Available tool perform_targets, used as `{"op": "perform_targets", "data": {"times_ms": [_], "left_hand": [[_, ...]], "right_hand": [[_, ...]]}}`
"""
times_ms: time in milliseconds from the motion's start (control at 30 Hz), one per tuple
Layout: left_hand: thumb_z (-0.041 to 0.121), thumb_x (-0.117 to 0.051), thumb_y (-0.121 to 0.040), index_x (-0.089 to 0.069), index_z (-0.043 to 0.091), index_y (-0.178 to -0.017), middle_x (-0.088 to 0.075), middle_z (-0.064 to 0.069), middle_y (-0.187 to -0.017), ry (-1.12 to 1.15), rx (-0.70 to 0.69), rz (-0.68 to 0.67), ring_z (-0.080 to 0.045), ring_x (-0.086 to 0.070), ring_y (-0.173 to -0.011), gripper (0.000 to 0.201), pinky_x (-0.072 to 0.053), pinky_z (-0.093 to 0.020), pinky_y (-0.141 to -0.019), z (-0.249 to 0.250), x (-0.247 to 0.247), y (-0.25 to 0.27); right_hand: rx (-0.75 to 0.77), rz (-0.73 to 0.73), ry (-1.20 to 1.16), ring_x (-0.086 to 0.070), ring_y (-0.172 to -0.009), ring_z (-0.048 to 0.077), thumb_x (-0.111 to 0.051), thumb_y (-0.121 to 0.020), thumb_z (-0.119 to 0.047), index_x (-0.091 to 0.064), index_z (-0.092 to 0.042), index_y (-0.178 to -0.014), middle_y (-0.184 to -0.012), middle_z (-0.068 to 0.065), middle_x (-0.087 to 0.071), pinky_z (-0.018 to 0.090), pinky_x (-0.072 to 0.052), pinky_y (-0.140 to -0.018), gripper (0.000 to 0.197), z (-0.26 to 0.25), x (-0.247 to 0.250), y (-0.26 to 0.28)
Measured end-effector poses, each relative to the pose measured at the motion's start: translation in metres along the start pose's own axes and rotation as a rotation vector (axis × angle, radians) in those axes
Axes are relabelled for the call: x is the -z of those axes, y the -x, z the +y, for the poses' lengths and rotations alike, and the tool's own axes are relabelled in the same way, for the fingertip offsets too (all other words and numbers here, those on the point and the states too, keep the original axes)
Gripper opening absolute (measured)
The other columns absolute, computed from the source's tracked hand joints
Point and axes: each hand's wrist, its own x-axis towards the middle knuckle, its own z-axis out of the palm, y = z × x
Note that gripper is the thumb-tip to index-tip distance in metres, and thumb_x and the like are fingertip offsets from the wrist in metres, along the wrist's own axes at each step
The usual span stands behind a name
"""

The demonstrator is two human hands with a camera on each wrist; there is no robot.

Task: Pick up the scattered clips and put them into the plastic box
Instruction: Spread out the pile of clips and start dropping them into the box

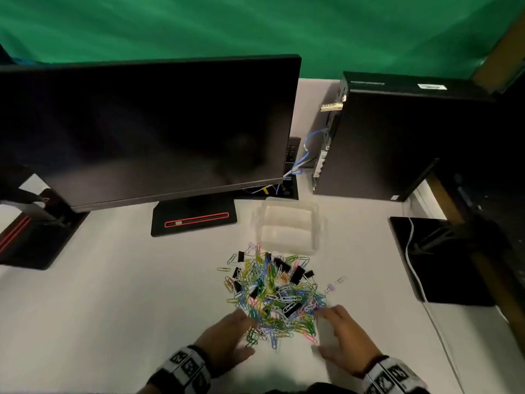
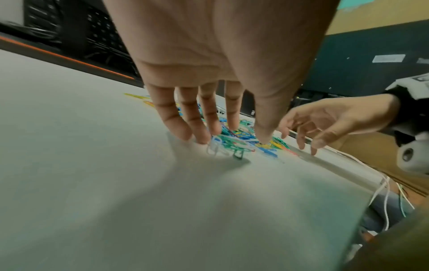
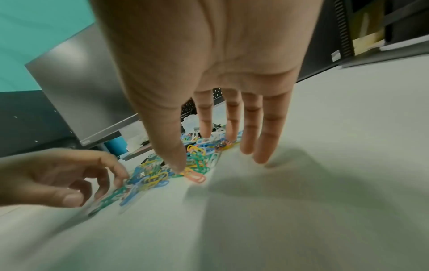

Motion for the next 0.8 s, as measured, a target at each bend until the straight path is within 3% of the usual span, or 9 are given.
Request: {"op": "perform_targets", "data": {"times_ms": [167,300,467,567,700,733,800], "left_hand": [[0.054,-0.061,-0.076,-0.023,0.026,-0.142,-0.027,0.005,-0.136,-0.019,-0.020,0.151,-0.011,-0.039,-0.121,0.082,-0.043,-0.028,-0.101,0.007,-0.005,-0.031],[0.060,-0.065,-0.068,-0.024,0.028,-0.140,-0.027,0.004,-0.133,-0.084,-0.010,0.183,-0.014,-0.034,-0.121,0.089,-0.040,-0.030,-0.102,0.008,-0.013,-0.049],[0.041,-0.057,-0.086,-0.032,0.028,-0.136,-0.035,0.002,-0.130,-0.045,-0.041,0.231,-0.014,-0.040,-0.116,0.058,-0.043,-0.026,-0.098,0.007,-0.014,-0.058],[0.030,-0.052,-0.091,-0.042,0.027,-0.131,-0.042,0.002,-0.126,0.033,-0.086,0.230,-0.012,-0.048,-0.111,0.042,-0.043,-0.024,-0.099,0.000,-0.009,-0.058],[0.028,-0.056,-0.090,-0.054,0.026,-0.123,-0.052,0.006,-0.123,0.155,-0.111,0.204,-0.005,-0.051,-0.105,0.033,-0.040,-0.015,-0.095,-0.010,0.003,-0.059],[0.027,-0.057,-0.089,-0.056,0.026,-0.121,-0.054,0.008,-0.123,0.194,-0.106,0.198,-0.004,-0.052,-0.103,0.032,-0.041,-0.016,-0.094,-0.012,0.005,-0.059],[0.022,-0.059,-0.089,-0.060,0.027,-0.117,-0.054,0.013,-0.123,0.282,-0.092,0.192,-0.004,-0.055,-0.104,0.029,-0.044,-0.018,-0.095,-0.017,0.008,-0.060]], "right_hand": [[-0.030,0.082,-0.065,-0.042,-0.104,0.009,-0.076,-0.066,-0.038,-0.028,-0.031,-0.136,-0.119,-0.005,-0.031,0.017,-0.038,-0.091,0.086,-0.014,-0.001,-0.029],[-0.071,0.093,-0.104,-0.046,-0.110,0.015,-0.077,-0.065,-0.033,-0.036,-0.024,-0.135,-0.120,-0.002,-0.033,0.023,-0.041,-0.096,0.082,-0.021,-0.008,-0.042],[-0.100,0.106,-0.119,-0.052,-0.105,0.017,-0.073,-0.073,-0.025,-0.051,-0.022,-0.118,-0.116,0.001,-0.050,0.024,-0.041,-0.090,0.050,-0.024,-0.011,-0.044],[-0.101,0.131,-0.130,-0.054,-0.100,0.012,-0.070,-0.075,-0.017,-0.059,-0.022,-0.110,-0.109,-0.004,-0.056,0.017,-0.037,-0.084,0.037,-0.020,-0.009,-0.041],[-0.166,0.182,-0.219,-0.052,-0.063,0.001,-0.067,-0.078,-0.010,-0.052,-0.044,-0.099,-0.074,-0.007,-0.057,0.004,-0.036,-0.063,0.043,-0.017,-0.005,-0.037],[-0.176,0.196,-0.237,-0.054,-0.063,0.002,-0.066,-0.078,-0.007,-0.052,-0.044,-0.101,-0.073,-0.009,-0.056,0.002,-0.036,-0.062,0.045,-0.017,-0.005,-0.036],[-0.192,0.221,-0.249,-0.057,-0.075,0.008,-0.063,-0.079,-0.003,-0.054,-0.039,-0.110,-0.082,-0.007,-0.058,0.007,-0.040,-0.070,0.049,-0.016,-0.005,-0.034]]}}
